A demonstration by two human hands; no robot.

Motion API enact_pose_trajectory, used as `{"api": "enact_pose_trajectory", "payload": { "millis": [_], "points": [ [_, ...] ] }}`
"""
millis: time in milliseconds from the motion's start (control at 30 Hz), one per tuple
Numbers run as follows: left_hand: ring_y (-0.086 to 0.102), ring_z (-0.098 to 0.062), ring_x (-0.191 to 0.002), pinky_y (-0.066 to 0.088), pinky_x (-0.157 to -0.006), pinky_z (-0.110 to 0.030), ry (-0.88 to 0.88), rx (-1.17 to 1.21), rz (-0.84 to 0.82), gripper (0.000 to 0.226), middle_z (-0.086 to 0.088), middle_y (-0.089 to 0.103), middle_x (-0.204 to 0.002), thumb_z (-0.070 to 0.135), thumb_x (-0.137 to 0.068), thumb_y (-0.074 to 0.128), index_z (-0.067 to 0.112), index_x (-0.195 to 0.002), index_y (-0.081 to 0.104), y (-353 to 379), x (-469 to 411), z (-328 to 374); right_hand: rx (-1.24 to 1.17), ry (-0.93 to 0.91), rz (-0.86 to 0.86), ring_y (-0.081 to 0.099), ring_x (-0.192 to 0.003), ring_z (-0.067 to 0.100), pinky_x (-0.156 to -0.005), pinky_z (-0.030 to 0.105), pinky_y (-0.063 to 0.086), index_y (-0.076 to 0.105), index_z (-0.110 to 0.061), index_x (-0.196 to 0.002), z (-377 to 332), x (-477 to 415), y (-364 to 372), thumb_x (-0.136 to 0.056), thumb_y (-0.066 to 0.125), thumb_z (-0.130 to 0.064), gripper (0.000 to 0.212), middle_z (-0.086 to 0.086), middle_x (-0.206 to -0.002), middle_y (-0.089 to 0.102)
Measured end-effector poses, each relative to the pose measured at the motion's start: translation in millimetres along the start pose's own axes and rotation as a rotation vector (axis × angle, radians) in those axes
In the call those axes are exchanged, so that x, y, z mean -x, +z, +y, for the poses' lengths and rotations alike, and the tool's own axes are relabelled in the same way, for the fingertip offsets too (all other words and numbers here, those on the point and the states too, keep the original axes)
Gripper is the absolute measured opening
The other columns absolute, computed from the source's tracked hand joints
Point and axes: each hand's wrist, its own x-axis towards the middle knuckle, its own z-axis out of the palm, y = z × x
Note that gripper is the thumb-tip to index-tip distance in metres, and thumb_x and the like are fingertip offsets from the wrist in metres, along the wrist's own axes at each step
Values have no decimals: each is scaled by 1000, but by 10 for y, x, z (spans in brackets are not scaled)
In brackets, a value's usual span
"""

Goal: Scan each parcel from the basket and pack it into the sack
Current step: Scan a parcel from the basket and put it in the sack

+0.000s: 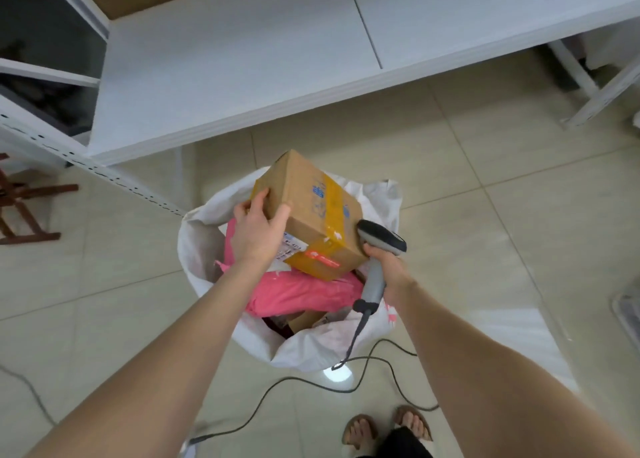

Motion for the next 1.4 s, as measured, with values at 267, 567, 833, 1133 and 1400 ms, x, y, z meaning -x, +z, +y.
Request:
{"api": "enact_pose_trajectory", "payload": {
  "millis": [267,567,833,1133,1400],
  "points": [
    [46,-28,-123,39,-98,-34,-41,33,-223,84,-6,23,-143,58,-75,52,35,-149,20,-137,-9,275,-118,-102,-19,61,-78,27,-82,46,52,65,-8,-91,-323,284,83,-85,66,0,10,10,-83,62],
    [48,-38,-116,49,-93,-38,-294,-67,-402,120,-20,26,-138,40,-69,74,31,-149,-15,-9,361,311,-87,-126,-159,62,-86,26,-86,47,52,69,-15,-91,-754,681,378,-85,70,-13,6,6,-88,65],
    [50,-30,-119,43,-99,-35,-267,50,-208,78,-12,54,-129,44,-71,78,12,-134,45,264,406,111,7,-187,-130,58,-101,36,-103,58,42,62,-4,-104,-884,612,312,-87,67,-12,20,16,-102,57],
    [56,-31,-86,48,-83,-39,62,-220,-343,57,-14,39,-127,25,-89,58,26,-139,30,1027,627,413,22,-165,-137,60,-64,22,-61,34,53,70,-14,-78,-717,450,61,-83,72,-9,8,7,-73,60],
    [56,-28,-117,47,-97,-39,51,8,-887,46,-9,53,-137,44,-100,38,31,-144,38,1071,363,315,123,-106,-5,69,-72,22,-71,38,60,68,-9,-87,-624,329,-270,-82,74,-15,11,8,-76,70]
  ]
}}
